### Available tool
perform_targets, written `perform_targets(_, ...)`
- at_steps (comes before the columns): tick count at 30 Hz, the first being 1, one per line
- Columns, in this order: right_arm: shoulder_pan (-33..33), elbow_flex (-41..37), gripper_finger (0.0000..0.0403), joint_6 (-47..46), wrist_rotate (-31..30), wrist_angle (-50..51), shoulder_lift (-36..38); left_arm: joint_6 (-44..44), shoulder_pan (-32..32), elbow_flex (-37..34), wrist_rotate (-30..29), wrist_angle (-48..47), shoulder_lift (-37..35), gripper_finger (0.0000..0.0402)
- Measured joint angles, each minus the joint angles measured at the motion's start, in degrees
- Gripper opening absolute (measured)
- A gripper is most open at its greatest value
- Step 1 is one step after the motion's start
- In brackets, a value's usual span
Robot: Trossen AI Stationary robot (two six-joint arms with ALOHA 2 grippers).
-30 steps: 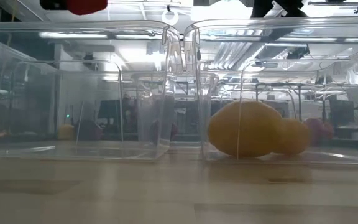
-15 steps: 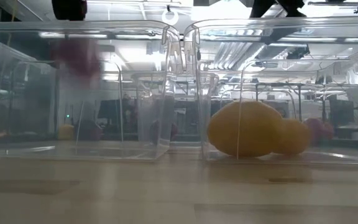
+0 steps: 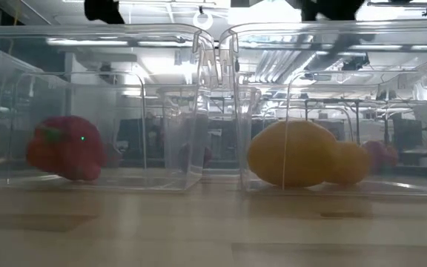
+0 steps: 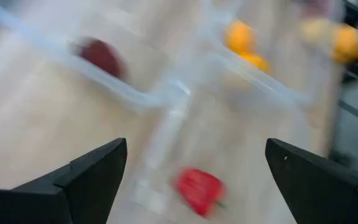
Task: Sort produce into baskets
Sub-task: Put the top right red bell pepper into the middle left transparent bin
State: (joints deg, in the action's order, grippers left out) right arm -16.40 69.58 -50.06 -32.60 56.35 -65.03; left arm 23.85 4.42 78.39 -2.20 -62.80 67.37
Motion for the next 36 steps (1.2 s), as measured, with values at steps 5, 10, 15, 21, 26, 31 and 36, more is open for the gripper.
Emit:
perform_targets(5, -15.9, -4.6, 0.0382, 0.9, 5.1, 8.9, -5.9, -5.0, 7.6, 0.0, -0.1, 0.1, 0.6, 0.0372)
perform_targets(10, -25.1, -14.4, 0.0382, 1.0, 6.0, 7.4, -10.3, -6.1, 10.8, 0.0, -0.1, 0.1, 1.6, 0.0372)
perform_targets(15, -28.0, -21.2, 0.0382, -3.8, 3.7, 3.9, -10.1, -6.1, 10.4, 0.0, -6.2, 0.1, 1.7, 0.0372)
perform_targets(21, -29.6, -28.4, 0.0382, -3.6, 3.4, -8.0, -9.9, -6.0, 10.2, 0.0, -11.4, 1.1, 1.6, 0.0372)
perform_targets(26, -32.4, -32.8, 0.0382, -1.4, 5.1, -18.2, -11.0, -3.2, 10.2, 0.0, -15.2, 4.7, 1.6, 0.0372)
perform_targets(31, -34.9, -35.6, 0.0379, 0.2, 8.4, -21.4, -14.0, -3.0, 10.2, 0.0, -15.5, 7.6, 1.6, 0.0372)
perform_targets(36, -34.5, -35.9, 0.0319, 3.8, 9.4, -22.0, -13.9, -2.2, 10.2, 0.0, -15.5, 10.9, 1.6, 0.0372)
